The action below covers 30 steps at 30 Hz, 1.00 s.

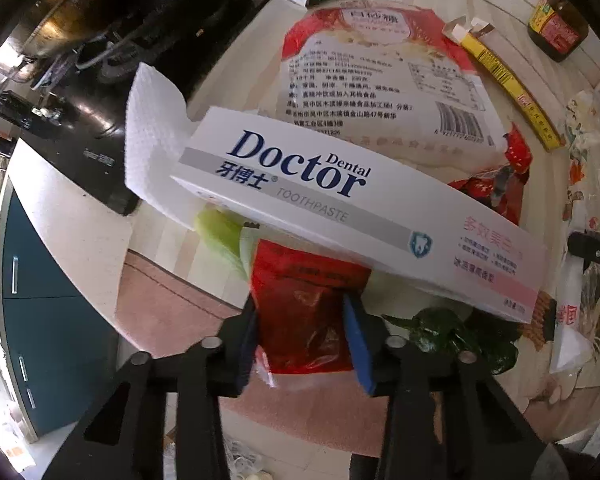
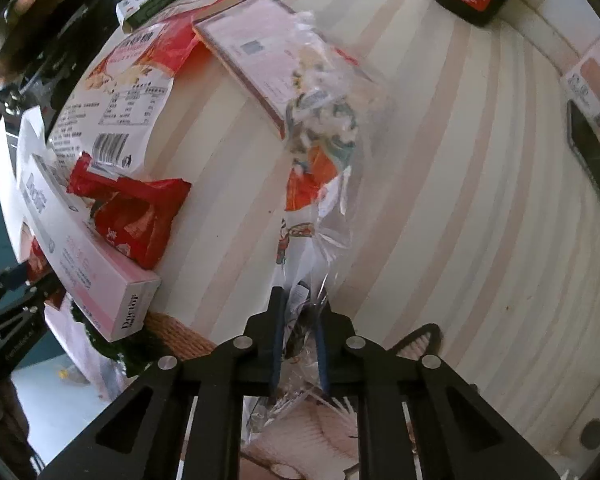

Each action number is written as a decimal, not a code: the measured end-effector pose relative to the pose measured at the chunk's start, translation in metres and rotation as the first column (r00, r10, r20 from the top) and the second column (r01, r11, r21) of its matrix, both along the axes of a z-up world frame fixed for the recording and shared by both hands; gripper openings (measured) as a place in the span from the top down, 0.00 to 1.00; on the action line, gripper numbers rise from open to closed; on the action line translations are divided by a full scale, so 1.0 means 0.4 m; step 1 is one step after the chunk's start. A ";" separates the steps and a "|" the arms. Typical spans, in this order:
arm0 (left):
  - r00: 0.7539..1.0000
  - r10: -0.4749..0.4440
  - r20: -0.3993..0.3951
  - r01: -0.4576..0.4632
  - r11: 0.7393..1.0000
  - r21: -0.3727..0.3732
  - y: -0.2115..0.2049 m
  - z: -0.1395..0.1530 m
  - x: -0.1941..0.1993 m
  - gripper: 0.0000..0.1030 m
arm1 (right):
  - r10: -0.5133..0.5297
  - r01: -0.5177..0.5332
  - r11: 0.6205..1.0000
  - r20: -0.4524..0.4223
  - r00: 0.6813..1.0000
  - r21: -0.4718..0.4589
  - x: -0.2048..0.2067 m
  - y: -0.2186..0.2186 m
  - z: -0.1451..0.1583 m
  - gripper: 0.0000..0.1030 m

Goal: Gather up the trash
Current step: 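Grasp the red sachet with the left tool while the right tool lifts the clear wrapper, then carry both items over the floor bin and open both tools to drop them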

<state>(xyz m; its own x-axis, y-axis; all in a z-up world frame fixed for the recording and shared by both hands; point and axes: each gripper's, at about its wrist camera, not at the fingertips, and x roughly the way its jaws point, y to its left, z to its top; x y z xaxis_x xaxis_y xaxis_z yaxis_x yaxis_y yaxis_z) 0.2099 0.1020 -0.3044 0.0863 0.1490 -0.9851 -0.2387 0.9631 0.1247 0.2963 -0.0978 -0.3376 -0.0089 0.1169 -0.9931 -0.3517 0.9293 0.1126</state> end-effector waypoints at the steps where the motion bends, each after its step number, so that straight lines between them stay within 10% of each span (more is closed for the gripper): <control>1: 1.000 0.001 0.004 -0.001 1.000 0.003 -0.006 0.009 -0.007 0.73 | -0.020 0.020 1.000 -0.019 1.000 0.021 0.004 -0.011 0.000 0.89; 11: 0.998 0.056 0.042 -0.056 0.998 0.010 -0.061 0.084 -0.083 0.93 | -0.029 0.028 0.994 0.007 1.000 0.107 0.000 -0.073 0.069 0.91; 30: 0.941 0.235 0.242 -0.250 0.968 0.032 0.040 0.305 -0.268 0.93 | 0.025 -0.070 0.959 0.164 0.986 0.275 0.011 -0.030 0.301 0.91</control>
